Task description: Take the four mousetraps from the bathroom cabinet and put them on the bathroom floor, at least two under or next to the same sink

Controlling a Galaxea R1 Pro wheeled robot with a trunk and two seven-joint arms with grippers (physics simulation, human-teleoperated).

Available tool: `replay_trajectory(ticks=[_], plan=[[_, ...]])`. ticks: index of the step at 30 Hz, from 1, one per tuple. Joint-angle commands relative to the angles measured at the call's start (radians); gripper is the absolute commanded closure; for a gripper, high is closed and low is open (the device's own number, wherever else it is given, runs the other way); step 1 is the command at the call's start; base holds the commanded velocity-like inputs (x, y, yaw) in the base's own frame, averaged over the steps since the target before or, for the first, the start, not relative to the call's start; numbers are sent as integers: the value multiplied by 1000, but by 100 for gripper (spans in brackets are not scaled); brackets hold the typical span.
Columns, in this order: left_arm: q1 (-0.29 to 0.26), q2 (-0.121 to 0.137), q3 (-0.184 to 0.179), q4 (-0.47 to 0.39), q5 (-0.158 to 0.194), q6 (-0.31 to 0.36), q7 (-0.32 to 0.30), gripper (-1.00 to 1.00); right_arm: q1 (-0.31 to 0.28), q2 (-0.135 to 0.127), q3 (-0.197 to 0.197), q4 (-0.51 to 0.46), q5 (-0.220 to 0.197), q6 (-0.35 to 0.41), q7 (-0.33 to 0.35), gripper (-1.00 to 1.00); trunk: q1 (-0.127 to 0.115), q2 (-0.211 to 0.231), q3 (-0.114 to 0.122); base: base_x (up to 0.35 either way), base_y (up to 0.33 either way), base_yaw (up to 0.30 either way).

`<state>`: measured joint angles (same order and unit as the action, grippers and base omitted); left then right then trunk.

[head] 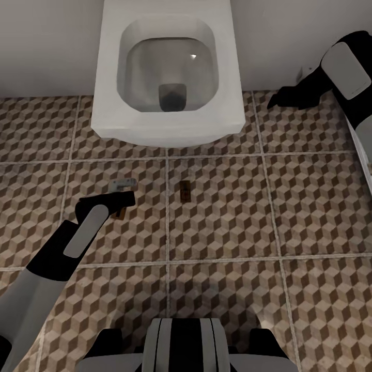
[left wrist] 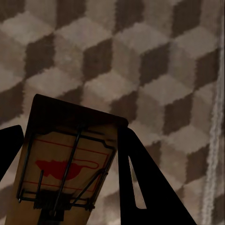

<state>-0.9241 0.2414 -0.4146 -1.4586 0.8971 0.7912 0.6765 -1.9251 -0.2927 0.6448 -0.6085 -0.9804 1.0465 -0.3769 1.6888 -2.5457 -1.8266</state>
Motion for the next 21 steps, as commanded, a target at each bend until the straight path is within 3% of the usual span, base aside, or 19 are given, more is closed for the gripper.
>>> replay_trajectory(ticks=[1, 21], plan=[[-1, 1, -2, -3, 10, 0, 10, 100, -3, -1, 7, 0, -11, 1, -8, -100, 0, 0, -1, 0, 0, 0], [-1, -12, -5, -9, 9, -1, 11, 100, -9, 0, 7, 6, -11, 1, -8, -100, 0, 0, -1, 0, -58, 0]])
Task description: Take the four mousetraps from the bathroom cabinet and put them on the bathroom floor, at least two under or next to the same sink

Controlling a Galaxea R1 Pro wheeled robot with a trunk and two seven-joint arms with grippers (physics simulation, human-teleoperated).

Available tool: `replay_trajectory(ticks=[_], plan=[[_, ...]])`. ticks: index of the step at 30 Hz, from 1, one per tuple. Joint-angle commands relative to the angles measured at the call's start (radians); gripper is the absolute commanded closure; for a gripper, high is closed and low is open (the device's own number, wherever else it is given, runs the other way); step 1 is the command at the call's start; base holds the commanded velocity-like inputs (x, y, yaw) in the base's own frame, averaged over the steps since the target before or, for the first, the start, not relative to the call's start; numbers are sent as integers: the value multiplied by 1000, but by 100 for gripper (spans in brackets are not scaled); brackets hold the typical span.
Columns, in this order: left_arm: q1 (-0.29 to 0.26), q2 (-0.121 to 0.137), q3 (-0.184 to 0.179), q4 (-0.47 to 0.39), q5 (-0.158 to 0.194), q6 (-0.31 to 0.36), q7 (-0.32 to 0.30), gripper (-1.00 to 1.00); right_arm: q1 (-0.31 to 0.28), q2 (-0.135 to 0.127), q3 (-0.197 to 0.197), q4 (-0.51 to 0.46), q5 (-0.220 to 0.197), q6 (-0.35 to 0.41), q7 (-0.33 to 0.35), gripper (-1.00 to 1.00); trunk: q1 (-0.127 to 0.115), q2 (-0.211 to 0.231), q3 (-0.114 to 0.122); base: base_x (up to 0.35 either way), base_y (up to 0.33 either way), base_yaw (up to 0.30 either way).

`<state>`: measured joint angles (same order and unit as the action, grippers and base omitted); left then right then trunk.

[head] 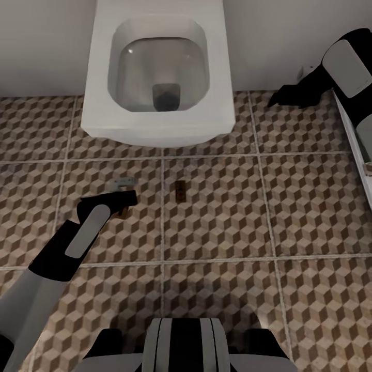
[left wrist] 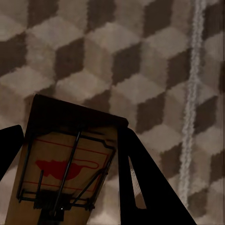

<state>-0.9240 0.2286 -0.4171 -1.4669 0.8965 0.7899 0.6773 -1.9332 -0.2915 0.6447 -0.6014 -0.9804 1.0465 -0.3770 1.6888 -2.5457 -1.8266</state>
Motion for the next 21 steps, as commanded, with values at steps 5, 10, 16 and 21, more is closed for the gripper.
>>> replay_trajectory(ticks=[5, 10, 16, 21], plan=[[-1, 0, -3, -1, 10, 0, 10, 100, -1, -2, 7, -1, -11, 1, -8, -100, 0, 0, -1, 0, -123, 0], [-1, 0, -3, -1, 9, 0, 9, 100, -1, -1, 7, -1, -11, 1, -8, -100, 0, 0, -1, 18, -53, 0], [-1, 0, -4, -1, 9, 0, 8, 100, -1, 0, 7, -1, -10, 1, -8, -100, 0, 0, -1, 93, -148, 0], [-1, 0, -3, -1, 9, 0, 7, 100, -1, 0, 7, -1, -9, 1, -8, -100, 0, 0, -1, 152, -101, 0]])
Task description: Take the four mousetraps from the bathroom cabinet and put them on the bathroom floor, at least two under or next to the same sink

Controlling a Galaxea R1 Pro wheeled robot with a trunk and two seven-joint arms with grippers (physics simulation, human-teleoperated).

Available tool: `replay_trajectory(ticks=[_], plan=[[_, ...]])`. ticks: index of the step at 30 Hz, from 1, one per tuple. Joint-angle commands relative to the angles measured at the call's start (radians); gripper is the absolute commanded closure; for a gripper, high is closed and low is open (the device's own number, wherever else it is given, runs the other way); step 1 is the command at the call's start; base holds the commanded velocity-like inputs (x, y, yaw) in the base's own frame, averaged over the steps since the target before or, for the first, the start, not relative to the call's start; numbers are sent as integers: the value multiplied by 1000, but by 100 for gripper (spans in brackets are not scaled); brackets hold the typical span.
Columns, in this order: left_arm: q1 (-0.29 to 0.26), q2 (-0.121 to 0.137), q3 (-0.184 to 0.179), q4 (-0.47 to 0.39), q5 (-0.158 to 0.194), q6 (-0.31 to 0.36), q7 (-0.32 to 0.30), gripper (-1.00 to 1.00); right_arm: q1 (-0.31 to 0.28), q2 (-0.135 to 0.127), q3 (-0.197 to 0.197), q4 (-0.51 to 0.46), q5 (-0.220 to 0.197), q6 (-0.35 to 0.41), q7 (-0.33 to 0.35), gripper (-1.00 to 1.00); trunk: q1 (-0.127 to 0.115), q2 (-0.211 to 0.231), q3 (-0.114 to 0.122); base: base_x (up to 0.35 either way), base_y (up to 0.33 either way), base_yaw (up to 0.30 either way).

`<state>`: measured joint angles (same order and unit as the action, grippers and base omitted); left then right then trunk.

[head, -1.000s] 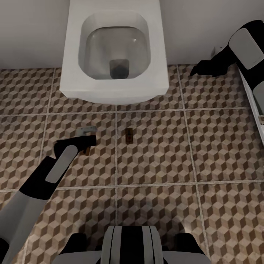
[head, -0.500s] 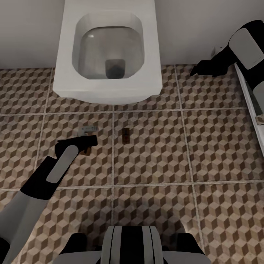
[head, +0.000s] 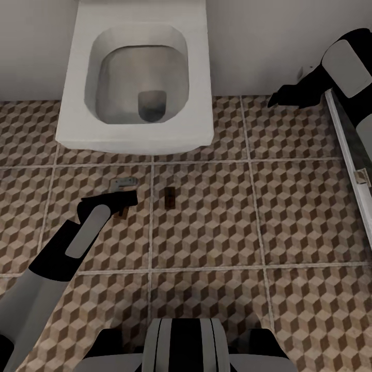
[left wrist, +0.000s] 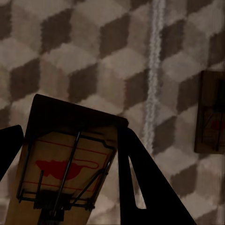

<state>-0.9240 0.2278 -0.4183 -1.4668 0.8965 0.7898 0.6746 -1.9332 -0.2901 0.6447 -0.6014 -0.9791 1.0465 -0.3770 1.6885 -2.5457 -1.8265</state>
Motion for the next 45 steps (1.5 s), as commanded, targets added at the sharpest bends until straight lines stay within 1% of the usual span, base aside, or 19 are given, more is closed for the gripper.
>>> replay_trajectory(ticks=[1, 7, 12, 22, 32, 34, 45], plan=[[-1, 1, -2, -1, 10, 0, 10, 100, -1, -1, 7, -1, -10, 1, -8, -100, 0, 0, -1, 179, -42, 0], [-1, 1, -2, 2, 9, 0, 10, 100, -1, -1, 8, -1, -10, 1, -8, -100, 0, 0, -1, 209, -19, 0], [0, 1, -2, 4, 9, -7, 10, 100, -1, -1, 12, -1, -10, 1, -8, -100, 0, 0, -1, 86, -4, 0], [2, 1, -1, 6, 9, -11, 10, 100, -1, -1, 31, -1, -12, 1, -8, -100, 0, 0, -1, 17, -1, 0], [2, 1, -2, 2, 9, -13, 10, 100, -1, -1, 33, -1, -12, 1, -8, -100, 0, 0, -1, 1, 0, 0], [2, 1, -2, 2, 9, -13, 10, 100, -2, -1, 33, -1, -12, 1, -8, -100, 1, -1, -6, 0, 0, 0], [2, 1, -2, 2, 9, -14, 10, 100, -3, 0, 33, -1, -12, 1, -8, -100, 2, -1, -6, 0, 0, 0]])
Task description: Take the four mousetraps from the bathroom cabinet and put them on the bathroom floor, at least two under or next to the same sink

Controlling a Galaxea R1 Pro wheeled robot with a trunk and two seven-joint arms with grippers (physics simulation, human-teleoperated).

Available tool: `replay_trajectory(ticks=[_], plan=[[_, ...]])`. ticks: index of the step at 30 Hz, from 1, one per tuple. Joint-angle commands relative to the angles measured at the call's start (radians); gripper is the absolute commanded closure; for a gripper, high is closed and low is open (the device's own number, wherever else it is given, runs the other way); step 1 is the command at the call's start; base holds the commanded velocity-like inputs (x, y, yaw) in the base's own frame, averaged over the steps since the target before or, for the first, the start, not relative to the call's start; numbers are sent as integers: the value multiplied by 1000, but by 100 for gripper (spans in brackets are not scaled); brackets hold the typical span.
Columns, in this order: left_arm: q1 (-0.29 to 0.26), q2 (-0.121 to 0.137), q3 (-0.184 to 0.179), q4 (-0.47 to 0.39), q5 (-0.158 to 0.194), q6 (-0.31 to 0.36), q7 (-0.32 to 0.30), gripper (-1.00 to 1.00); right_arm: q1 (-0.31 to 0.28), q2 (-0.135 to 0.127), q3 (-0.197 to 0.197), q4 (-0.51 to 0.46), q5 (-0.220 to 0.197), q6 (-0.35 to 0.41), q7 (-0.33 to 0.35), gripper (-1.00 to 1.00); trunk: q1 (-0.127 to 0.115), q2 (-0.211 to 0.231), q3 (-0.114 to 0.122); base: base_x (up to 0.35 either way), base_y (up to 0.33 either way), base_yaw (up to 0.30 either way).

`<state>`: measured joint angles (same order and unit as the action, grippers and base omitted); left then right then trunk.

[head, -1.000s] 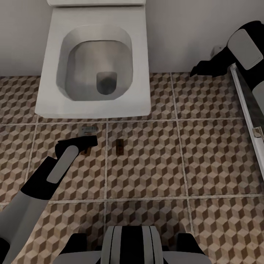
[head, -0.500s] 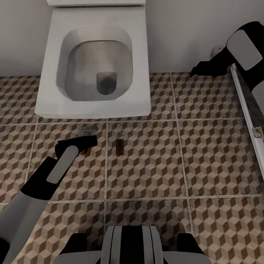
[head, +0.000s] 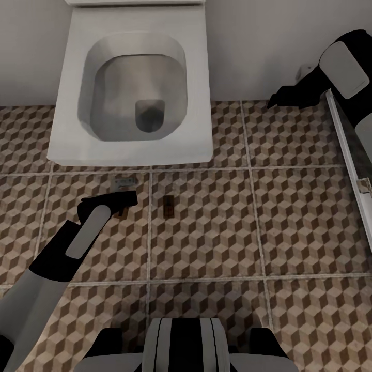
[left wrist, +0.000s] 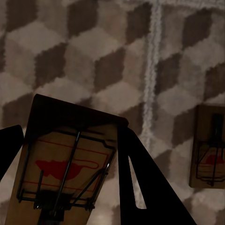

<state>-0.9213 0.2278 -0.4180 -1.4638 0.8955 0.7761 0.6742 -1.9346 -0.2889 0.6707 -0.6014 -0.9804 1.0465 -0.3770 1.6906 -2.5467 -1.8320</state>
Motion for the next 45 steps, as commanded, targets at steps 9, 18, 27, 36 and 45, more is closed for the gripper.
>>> replay_trajectory(ticks=[9, 18, 27, 36, 45], plan=[[-2, 0, -2, 2, 10, -25, 9, 100, -1, -1, 7, -1, -11, 1, -8, -100, 2, -1, -1, 0, 0, 0], [-2, -1, -1, 7, 10, -34, 6, 100, -1, -1, 8, -1, -11, 1, -8, -100, 3, -2, -1, 0, 0, 0], [-2, -4, 0, 12, 10, -48, 5, 100, -1, -1, 9, -1, -11, 1, -8, -100, 5, -3, -1, 0, 0, 0], [-2, -5, 1, 17, 13, -56, 5, 100, -1, 1, 9, -1, -11, 1, -8, -100, 9, -5, -1, 0, 0, 0], [-2, -16, 1, 41, 11, -58, 5, 100, -1, 10, 9, 8, -10, 1, -8, -100, 9, -5, -1, 0, 0, 0]])
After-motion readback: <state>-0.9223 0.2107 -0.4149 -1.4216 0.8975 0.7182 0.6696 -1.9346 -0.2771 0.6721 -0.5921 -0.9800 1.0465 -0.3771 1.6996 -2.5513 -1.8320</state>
